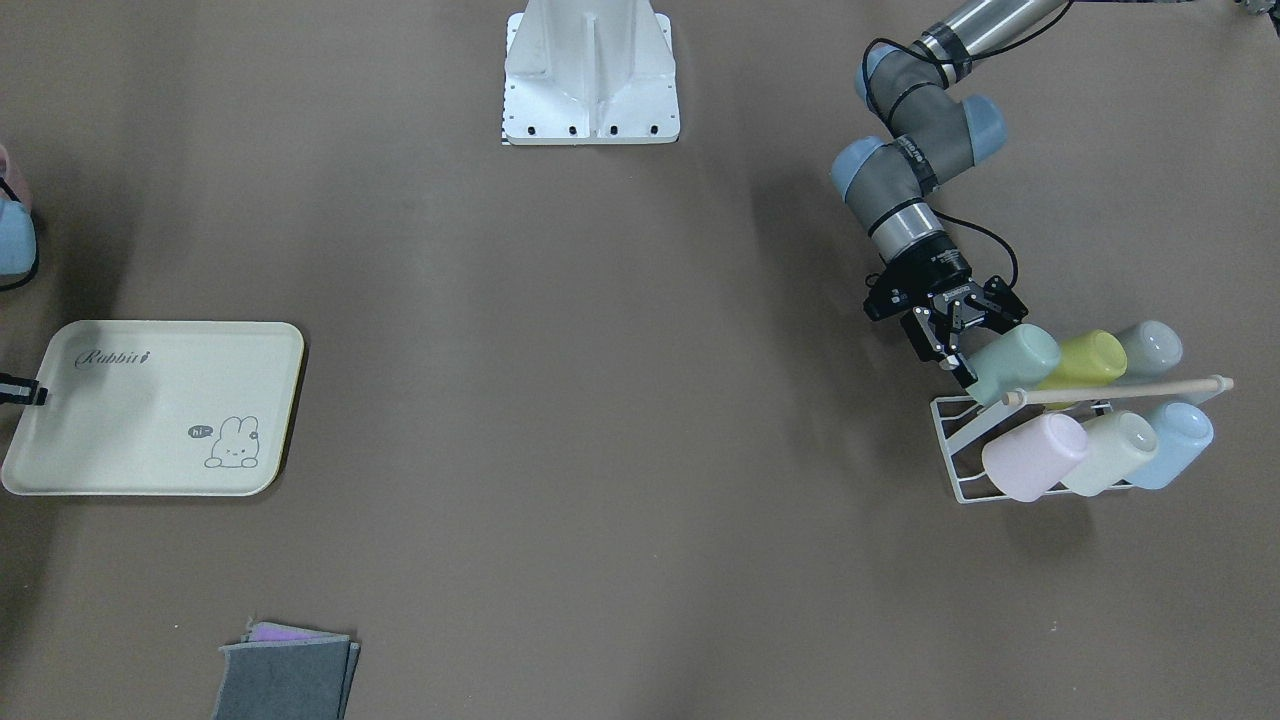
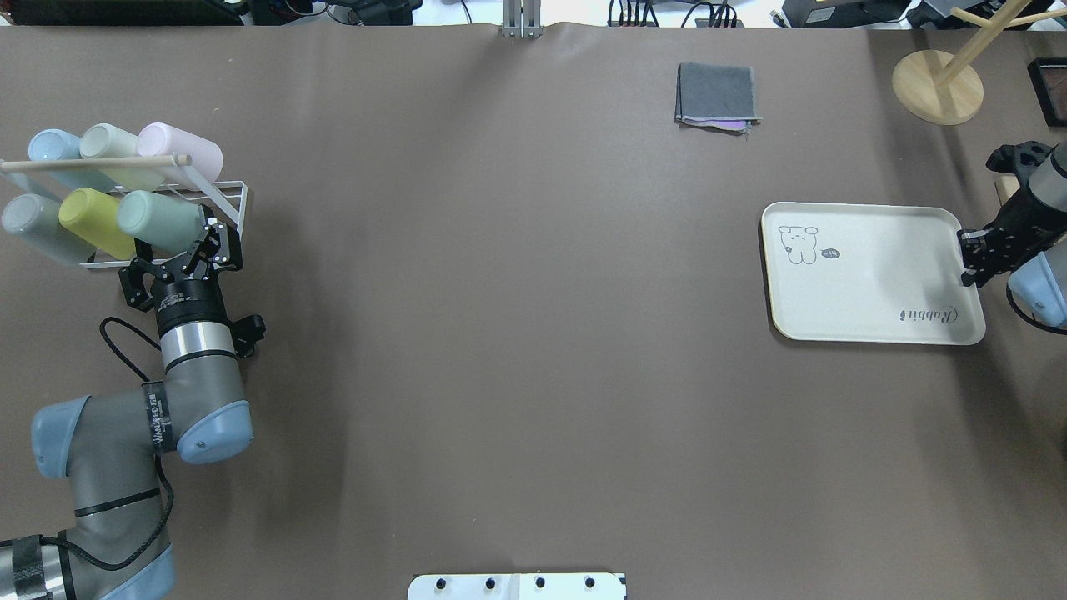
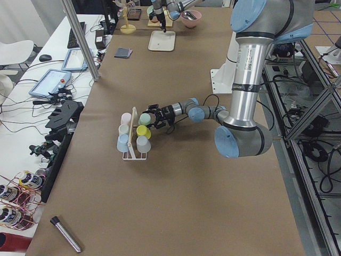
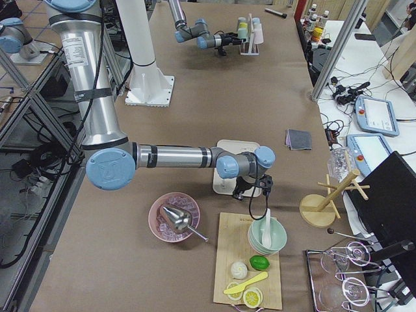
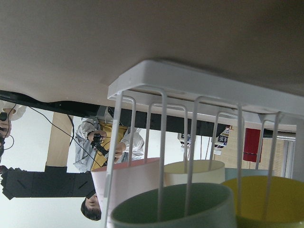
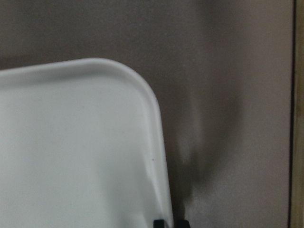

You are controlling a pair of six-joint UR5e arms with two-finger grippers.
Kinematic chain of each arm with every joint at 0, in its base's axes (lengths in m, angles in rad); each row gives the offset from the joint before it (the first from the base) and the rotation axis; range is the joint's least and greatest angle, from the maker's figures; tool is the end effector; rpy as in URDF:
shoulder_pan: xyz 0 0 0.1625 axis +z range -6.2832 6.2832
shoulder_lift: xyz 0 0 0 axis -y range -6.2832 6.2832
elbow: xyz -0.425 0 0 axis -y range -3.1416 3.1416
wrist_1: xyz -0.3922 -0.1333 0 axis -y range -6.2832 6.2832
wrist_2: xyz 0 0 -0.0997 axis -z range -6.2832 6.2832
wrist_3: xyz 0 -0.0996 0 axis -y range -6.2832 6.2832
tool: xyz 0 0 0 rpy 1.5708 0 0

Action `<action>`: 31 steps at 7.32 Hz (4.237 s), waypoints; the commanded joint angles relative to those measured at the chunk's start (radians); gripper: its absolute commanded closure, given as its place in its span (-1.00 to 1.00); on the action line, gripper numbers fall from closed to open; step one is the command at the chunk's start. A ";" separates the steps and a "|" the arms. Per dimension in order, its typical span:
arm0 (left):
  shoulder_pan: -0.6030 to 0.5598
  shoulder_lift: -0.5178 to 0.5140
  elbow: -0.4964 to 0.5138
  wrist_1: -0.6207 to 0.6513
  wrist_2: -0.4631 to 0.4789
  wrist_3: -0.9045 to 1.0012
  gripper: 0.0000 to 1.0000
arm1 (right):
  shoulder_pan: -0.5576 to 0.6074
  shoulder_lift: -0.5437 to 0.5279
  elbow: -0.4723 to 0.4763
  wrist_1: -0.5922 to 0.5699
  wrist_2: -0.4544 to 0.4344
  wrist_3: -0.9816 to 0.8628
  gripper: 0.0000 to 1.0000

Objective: Pick up and place green cup on tray

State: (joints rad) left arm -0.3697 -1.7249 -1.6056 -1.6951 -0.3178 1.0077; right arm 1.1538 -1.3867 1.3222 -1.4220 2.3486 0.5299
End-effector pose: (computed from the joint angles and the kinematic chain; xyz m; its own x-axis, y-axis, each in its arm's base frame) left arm 0.4351 -0.4130 0.5077 -0.5442 0.3898 0.7430 -0.7998 0.0265 -0.5997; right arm -0.1747 -0.5510 0.6679 0.7454 0.1649 0.6459 0.0311 0.9593 -0.2808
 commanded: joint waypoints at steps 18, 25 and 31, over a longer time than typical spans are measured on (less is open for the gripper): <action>-0.008 0.226 -0.417 -0.084 0.115 0.184 0.44 | -0.038 -0.011 0.374 -0.015 0.298 0.001 1.00; -0.064 0.171 -0.395 -0.948 -0.566 -0.357 0.69 | -0.403 0.346 0.362 0.021 0.051 0.485 1.00; -0.018 -0.059 -0.186 -1.273 -0.846 -1.021 0.72 | -0.594 0.426 0.201 0.238 -0.124 0.749 1.00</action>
State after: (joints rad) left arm -0.3966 -1.7396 -1.8305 -2.9255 -1.1274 0.0849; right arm 0.5839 -0.9716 1.5568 -1.2018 2.2612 1.2719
